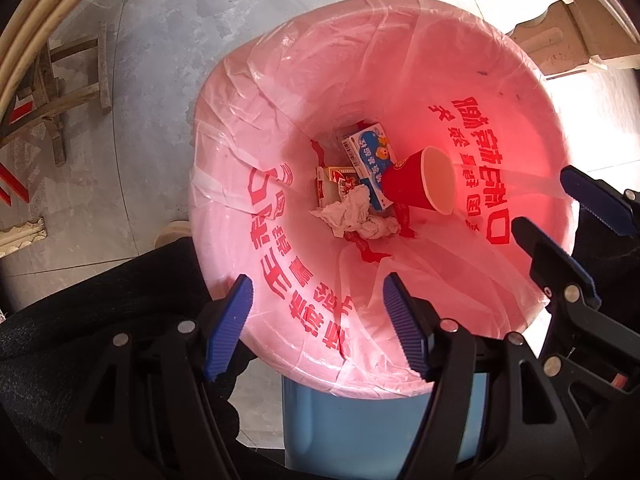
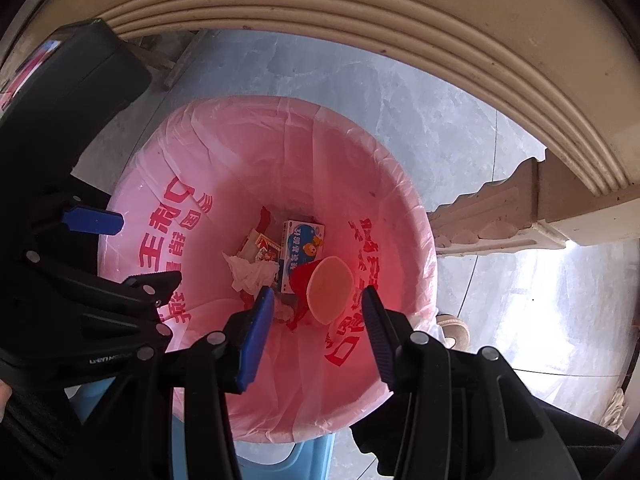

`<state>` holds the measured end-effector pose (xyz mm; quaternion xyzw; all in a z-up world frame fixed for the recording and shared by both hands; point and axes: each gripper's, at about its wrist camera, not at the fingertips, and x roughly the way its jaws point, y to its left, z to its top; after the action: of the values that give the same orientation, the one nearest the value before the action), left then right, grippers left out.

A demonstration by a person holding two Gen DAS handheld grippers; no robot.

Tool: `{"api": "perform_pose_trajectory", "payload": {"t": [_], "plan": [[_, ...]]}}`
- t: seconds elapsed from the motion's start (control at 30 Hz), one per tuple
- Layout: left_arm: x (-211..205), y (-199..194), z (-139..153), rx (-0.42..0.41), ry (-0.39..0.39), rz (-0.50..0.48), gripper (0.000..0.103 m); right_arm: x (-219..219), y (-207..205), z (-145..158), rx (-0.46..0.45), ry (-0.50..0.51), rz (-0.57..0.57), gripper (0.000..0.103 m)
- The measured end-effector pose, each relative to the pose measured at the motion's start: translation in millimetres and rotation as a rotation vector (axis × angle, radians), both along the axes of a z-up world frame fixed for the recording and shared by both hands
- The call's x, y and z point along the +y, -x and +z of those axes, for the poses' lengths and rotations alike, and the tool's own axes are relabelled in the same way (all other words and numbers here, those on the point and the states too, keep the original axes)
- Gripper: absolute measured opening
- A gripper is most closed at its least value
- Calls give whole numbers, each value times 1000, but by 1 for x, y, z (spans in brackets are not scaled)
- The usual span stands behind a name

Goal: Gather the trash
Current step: 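Raise both open tools back over the table toward the remaining trash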

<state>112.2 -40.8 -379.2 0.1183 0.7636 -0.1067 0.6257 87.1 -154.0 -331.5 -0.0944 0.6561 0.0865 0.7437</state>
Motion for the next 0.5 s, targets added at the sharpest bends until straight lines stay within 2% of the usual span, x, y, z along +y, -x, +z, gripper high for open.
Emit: {"api": "perform_pose_trajectory", "payload": {"t": [0.17,0.23,0.27,0.43,0.5], "plan": [[2,3,16,-61,7,4,66,-1,4,16,-34,-28,-16,46],[4,7,31,-99,10,3,66,-1,9,28,-61,-43,-14,49],[6,10,41,-122,23,2,66,-1,13,36,-78,-61,-11,56],[17,30,109,-257,85,-31,70,-1,41,102,-220,-118,31,73],[24,38,143,-316,99,-41,77,-2,51,135,-289,-134,56,83]]}}
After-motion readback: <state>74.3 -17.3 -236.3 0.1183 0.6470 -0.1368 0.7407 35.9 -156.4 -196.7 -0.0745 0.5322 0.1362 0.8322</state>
